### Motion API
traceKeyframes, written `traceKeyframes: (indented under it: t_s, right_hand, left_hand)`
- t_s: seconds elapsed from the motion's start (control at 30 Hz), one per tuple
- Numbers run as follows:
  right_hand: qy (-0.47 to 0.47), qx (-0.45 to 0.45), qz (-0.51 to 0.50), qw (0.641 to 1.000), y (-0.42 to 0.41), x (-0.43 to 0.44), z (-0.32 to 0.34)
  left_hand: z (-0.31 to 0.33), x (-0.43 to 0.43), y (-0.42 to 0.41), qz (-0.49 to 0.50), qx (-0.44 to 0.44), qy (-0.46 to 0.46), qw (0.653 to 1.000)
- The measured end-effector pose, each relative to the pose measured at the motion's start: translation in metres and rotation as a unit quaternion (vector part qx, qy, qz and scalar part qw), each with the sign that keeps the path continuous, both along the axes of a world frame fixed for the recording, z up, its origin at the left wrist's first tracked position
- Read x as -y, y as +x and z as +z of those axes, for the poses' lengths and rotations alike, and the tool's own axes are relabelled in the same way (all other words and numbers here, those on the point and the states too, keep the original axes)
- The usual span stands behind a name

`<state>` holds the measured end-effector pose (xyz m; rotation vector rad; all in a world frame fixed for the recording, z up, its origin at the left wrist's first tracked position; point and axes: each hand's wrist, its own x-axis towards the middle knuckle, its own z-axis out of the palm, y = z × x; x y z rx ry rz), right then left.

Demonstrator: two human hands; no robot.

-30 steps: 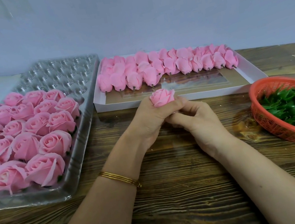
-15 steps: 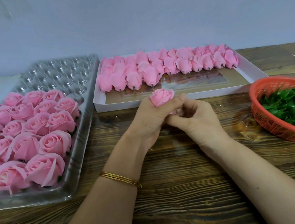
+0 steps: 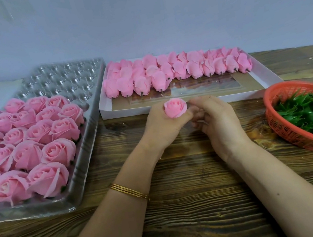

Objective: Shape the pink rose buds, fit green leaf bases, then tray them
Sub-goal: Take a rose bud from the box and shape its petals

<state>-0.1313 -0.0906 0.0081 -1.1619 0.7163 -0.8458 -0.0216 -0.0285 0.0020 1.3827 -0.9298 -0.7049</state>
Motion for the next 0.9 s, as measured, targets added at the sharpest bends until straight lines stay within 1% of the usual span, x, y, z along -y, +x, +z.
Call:
traceKeyframes:
  t_s: [0.07,0.2,0.4,0.53,0.67,0.83,0.9]
  right_hand:
    - [-0.005,0.0,0.006,1.0,0.0005,-0.0015,-0.0009]
    - [0.001,-0.009,0.009,1.0,0.0023,-0.0057,-0.0011]
    - [0.012,-0.02,0.005,1.0,0.0035,-0.0069,0.0003]
    - [0.008,-0.027,0.004,1.0,0.004,-0.0064,-0.0012]
    - [0.0,-0.027,0.004,1.0,0.0046,-0.0065,-0.0031]
    - [0.014,-0.004,-0.001,1.0,0.0055,-0.0052,-0.0035]
    - [-0.006,-0.024,0.003,1.0,0.004,-0.0061,-0.0038]
  left_hand:
    - [-0.0019,0.0004,-0.0036,-0.013,0.025,-0.001,1.0]
    - [-0.0042,0.0024,-0.0037,-0.016,0.076,0.028,0.997]
    - [-0.0052,0.0016,-0.0022,0.006,0.1,0.039,0.994]
    - [-0.0041,0.002,-0.0029,0.0,0.109,0.047,0.993]
    - [-0.003,0.0014,-0.0025,-0.008,0.1,0.055,0.993]
    - [0.0009,0.0007,-0.0059,0.019,0.017,0.021,0.999]
    - [0.0016,0.0007,-0.0061,0.023,0.003,0.017,1.0]
